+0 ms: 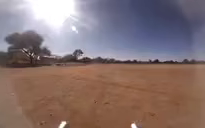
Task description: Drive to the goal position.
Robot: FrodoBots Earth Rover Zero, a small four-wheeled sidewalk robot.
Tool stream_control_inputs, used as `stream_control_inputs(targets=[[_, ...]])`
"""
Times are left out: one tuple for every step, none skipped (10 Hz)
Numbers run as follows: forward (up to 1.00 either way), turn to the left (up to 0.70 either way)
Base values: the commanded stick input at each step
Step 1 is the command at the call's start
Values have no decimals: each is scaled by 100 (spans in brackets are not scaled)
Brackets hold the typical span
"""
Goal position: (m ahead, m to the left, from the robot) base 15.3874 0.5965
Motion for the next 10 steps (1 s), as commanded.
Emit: stream_control_inputs(targets=[[50, 0], [50, 0], [50, 0], [50, 0], [50, 0], [50, 0], [50, 0], [50, 0], [50, 0], [50, 0]])
